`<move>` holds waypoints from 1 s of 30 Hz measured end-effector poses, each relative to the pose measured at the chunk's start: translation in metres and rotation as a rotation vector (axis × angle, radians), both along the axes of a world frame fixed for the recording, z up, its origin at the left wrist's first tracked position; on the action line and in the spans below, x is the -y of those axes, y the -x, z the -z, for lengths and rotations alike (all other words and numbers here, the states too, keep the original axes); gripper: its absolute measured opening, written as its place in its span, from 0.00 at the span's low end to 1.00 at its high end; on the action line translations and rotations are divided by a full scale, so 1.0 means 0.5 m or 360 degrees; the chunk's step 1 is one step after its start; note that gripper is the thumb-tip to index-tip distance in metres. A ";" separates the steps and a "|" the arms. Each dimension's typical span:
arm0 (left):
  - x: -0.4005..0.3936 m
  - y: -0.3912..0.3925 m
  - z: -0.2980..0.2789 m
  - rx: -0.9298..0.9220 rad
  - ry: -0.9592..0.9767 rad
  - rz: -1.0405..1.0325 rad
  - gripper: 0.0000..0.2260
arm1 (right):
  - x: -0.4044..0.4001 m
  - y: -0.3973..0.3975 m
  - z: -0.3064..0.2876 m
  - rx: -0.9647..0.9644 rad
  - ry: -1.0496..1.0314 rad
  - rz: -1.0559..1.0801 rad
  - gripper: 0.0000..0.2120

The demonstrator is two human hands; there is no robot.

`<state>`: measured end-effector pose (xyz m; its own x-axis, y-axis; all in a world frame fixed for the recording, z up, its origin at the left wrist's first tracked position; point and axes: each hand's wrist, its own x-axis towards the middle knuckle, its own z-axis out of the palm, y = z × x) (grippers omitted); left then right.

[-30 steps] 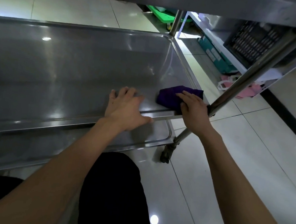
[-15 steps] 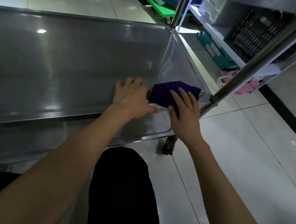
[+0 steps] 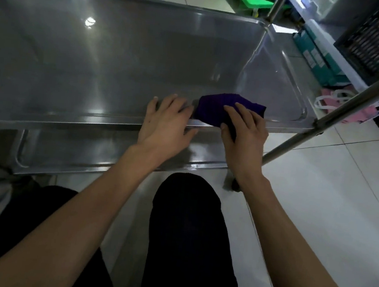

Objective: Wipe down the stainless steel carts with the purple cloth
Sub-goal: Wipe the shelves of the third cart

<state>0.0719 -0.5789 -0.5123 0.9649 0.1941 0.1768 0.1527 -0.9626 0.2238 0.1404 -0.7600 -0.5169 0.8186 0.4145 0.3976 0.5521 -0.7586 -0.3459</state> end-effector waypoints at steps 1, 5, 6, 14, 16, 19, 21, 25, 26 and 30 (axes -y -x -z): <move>-0.011 0.014 -0.001 0.0005 -0.0001 -0.0011 0.23 | -0.018 0.014 0.000 0.0016 -0.0015 -0.0034 0.18; -0.067 0.089 -0.007 0.0063 -0.0053 -0.0096 0.20 | -0.087 0.065 -0.001 0.0014 -0.0074 -0.0190 0.17; -0.081 0.110 -0.009 0.0092 -0.0055 -0.0116 0.19 | -0.102 0.076 -0.001 0.0008 -0.0100 -0.0229 0.17; -0.182 0.297 0.005 0.0316 -0.0018 -0.0257 0.19 | -0.184 0.187 0.027 0.0017 -0.0318 -0.0627 0.17; -0.201 0.344 0.019 0.0425 0.0005 -0.0306 0.19 | -0.194 0.211 0.042 0.0034 -0.0345 -0.0733 0.17; -0.230 0.401 0.038 0.0438 0.0042 -0.0377 0.16 | -0.213 0.248 0.068 0.0061 -0.0349 -0.0867 0.17; -0.250 0.426 0.048 0.0362 0.0071 -0.0438 0.15 | -0.228 0.271 0.088 0.0049 -0.0363 -0.0951 0.17; -0.310 0.450 0.089 0.0074 0.0300 -0.0597 0.15 | -0.274 0.300 0.134 -0.0094 -0.0303 -0.1045 0.17; -0.329 0.455 0.104 0.0031 0.0387 -0.0642 0.16 | -0.289 0.303 0.146 -0.0151 -0.0270 -0.1044 0.17; -0.389 0.475 0.168 -0.0077 0.0549 -0.0783 0.15 | -0.361 0.303 0.203 -0.0398 -0.0108 -0.0995 0.17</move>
<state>-0.1658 -0.3846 -0.5964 0.7528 0.6580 -0.0176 0.5794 -0.6496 0.4922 -0.0110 -0.5794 -0.6183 0.5037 0.8210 0.2689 0.7772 -0.2948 -0.5559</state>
